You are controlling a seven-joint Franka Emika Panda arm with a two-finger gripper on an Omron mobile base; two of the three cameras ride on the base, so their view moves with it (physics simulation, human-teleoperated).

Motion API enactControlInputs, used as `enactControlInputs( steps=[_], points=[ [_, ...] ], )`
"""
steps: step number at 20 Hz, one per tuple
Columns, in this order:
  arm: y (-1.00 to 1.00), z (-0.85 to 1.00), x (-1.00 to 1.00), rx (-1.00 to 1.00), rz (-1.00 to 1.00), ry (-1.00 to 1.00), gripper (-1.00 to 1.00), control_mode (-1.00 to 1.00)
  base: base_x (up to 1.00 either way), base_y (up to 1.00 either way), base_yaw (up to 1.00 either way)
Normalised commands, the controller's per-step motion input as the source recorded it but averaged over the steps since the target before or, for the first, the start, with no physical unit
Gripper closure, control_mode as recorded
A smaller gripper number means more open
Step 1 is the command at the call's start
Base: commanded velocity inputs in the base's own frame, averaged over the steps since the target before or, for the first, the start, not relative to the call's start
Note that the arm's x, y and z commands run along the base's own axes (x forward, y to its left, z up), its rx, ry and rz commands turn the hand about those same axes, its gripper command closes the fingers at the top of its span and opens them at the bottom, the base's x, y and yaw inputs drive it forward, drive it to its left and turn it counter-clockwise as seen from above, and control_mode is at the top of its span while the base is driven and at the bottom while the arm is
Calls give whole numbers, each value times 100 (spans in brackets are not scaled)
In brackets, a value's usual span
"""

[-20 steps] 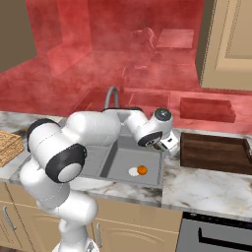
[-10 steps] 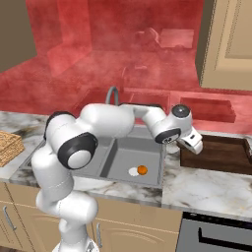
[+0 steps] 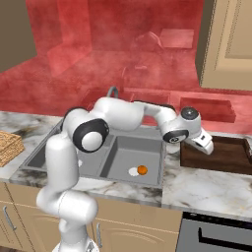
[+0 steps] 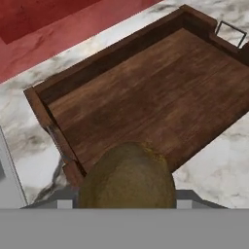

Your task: Pick up all produce items and place them in the sink. Turn on the sink faucet to wash them. Then turn the sink off and put them in the tray.

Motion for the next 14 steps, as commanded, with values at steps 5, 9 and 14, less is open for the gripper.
enactControlInputs(
  steps=[5,9,14],
  points=[
    [-11,-27,28,-6,0,1,100,-100,0,0,0],
    [-1,-19,12,-3,0,1,-100,-100,0,0,0],
    [0,-10,17,-1,0,1,-100,-100,0,0,0]
  ],
)
